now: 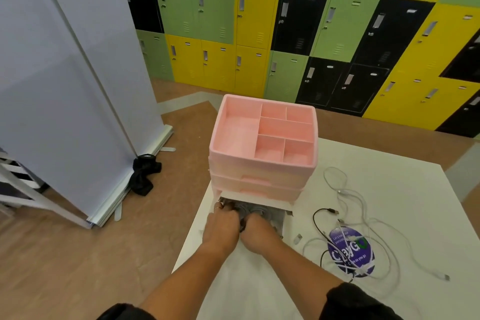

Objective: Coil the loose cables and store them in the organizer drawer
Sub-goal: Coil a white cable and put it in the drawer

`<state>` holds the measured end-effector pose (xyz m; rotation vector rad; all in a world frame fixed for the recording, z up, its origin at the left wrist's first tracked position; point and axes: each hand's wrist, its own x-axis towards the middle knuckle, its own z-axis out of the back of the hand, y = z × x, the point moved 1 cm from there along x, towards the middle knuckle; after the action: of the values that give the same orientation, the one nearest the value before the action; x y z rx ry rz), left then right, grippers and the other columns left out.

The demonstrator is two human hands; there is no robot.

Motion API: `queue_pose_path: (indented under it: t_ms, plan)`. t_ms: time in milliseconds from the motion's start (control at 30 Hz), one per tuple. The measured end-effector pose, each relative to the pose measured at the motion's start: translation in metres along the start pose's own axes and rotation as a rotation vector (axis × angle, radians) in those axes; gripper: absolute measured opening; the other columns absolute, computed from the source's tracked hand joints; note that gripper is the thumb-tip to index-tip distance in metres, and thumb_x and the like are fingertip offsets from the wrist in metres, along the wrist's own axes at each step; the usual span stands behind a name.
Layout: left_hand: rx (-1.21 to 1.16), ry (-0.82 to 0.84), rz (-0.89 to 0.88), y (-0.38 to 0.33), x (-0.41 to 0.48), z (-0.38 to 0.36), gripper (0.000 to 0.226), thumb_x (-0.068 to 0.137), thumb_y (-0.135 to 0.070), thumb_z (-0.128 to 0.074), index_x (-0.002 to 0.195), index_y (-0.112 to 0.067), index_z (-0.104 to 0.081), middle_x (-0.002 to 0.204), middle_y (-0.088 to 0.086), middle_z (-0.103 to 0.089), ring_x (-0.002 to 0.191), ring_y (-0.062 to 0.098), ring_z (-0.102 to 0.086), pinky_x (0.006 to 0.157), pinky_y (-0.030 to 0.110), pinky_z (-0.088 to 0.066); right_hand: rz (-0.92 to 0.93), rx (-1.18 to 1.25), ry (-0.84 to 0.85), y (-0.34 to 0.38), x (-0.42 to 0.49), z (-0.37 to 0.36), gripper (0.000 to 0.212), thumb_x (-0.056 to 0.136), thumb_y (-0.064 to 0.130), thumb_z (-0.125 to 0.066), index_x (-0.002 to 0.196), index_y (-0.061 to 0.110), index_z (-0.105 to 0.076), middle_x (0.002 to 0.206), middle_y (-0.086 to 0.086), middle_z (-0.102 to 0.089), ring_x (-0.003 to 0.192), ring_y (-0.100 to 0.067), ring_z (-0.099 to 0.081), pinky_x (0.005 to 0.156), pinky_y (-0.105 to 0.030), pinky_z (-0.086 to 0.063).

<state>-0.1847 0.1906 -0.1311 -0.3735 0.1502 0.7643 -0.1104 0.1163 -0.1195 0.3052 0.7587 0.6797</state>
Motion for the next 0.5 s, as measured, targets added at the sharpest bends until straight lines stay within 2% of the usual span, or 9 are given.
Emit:
queue_pose_path:
  t_ms: [100, 200, 267, 300, 367, 433, 500]
  plan:
    - [0.069, -0.006, -0.051, -0.001, -0.001, 0.001, 0.040, 0.095, -0.002, -0.046, 0.130, -0.016, -0.057, 0.143, 0.006, -0.048, 0.127, 0.031, -0.043, 0.093, 0.040, -0.044, 0.022, 0.055, 0.022, 0.000, -0.008, 0.011, 0.012, 0.091, 0.008, -0.051, 0.092, 0.013, -0.062, 0.081, -0.003, -0.058, 0.078, -0.022, -0.056, 0.061, -0.028, -0.044]
    - [0.071, -0.014, -0.072, -0.005, -0.006, 0.004, 0.039, 0.091, 0.000, -0.046, 0.126, -0.014, -0.058, 0.135, 0.008, -0.055, 0.122, 0.031, -0.048, 0.091, 0.040, -0.044, 0.072, 0.168, -0.018, -0.011, -0.021, 0.024, 0.026, 0.086, 0.004, -0.051, 0.089, 0.024, -0.068, 0.090, 0.000, -0.068, 0.085, -0.022, -0.065, 0.069, -0.029, -0.050]
    - [0.041, -0.041, -0.110, -0.013, -0.013, 0.010, 0.032, 0.091, -0.005, -0.048, 0.118, -0.017, -0.061, 0.124, 0.007, -0.062, 0.114, 0.028, -0.055, 0.088, 0.038, -0.044, 0.112, 0.254, -0.010, -0.023, -0.033, 0.036, 0.035, 0.087, 0.003, -0.052, 0.079, 0.034, -0.065, 0.082, 0.010, -0.067, 0.082, -0.016, -0.066, 0.069, -0.027, -0.051]
    - [0.017, -0.065, -0.138, -0.015, -0.016, 0.012, 0.024, 0.093, -0.011, -0.050, 0.110, -0.020, -0.063, 0.115, 0.004, -0.065, 0.107, 0.026, -0.058, 0.085, 0.036, -0.043, 0.122, 0.280, 0.010, -0.031, -0.039, 0.042, 0.035, 0.087, 0.003, -0.052, 0.077, 0.034, -0.066, 0.080, 0.010, -0.067, 0.077, -0.015, -0.066, 0.067, -0.027, -0.052]
    - [-0.045, -0.090, -0.227, -0.025, -0.023, 0.013, 0.011, 0.097, -0.027, -0.052, 0.091, -0.024, -0.061, 0.094, -0.003, -0.067, 0.086, 0.020, -0.062, 0.071, 0.031, -0.043, 0.108, 0.309, 0.046, -0.050, -0.053, 0.055, 0.031, 0.085, 0.002, -0.050, 0.082, 0.025, -0.071, 0.085, -0.002, -0.073, 0.066, -0.014, -0.065, 0.060, -0.028, -0.051]
    - [-0.070, -0.043, -0.338, -0.038, -0.031, 0.011, 0.024, 0.100, -0.039, -0.052, 0.086, -0.022, -0.062, 0.084, -0.003, -0.066, 0.074, 0.016, -0.061, 0.063, 0.029, -0.045, 0.070, 0.319, 0.027, -0.072, -0.063, 0.069, 0.029, 0.086, -0.002, -0.047, 0.089, 0.014, -0.071, 0.088, -0.008, -0.073, 0.060, -0.013, -0.062, 0.052, -0.020, -0.046]
    - [-0.107, 0.023, -0.438, -0.059, -0.037, 0.007, 0.029, 0.100, -0.044, -0.051, 0.092, -0.021, -0.067, 0.088, -0.003, -0.069, 0.076, 0.014, -0.062, 0.066, 0.029, -0.048, 0.020, 0.320, -0.048, -0.097, -0.069, 0.082, 0.028, 0.089, -0.003, -0.048, 0.091, 0.013, -0.071, 0.089, -0.009, -0.073, 0.058, -0.011, -0.060, 0.045, -0.013, -0.042]
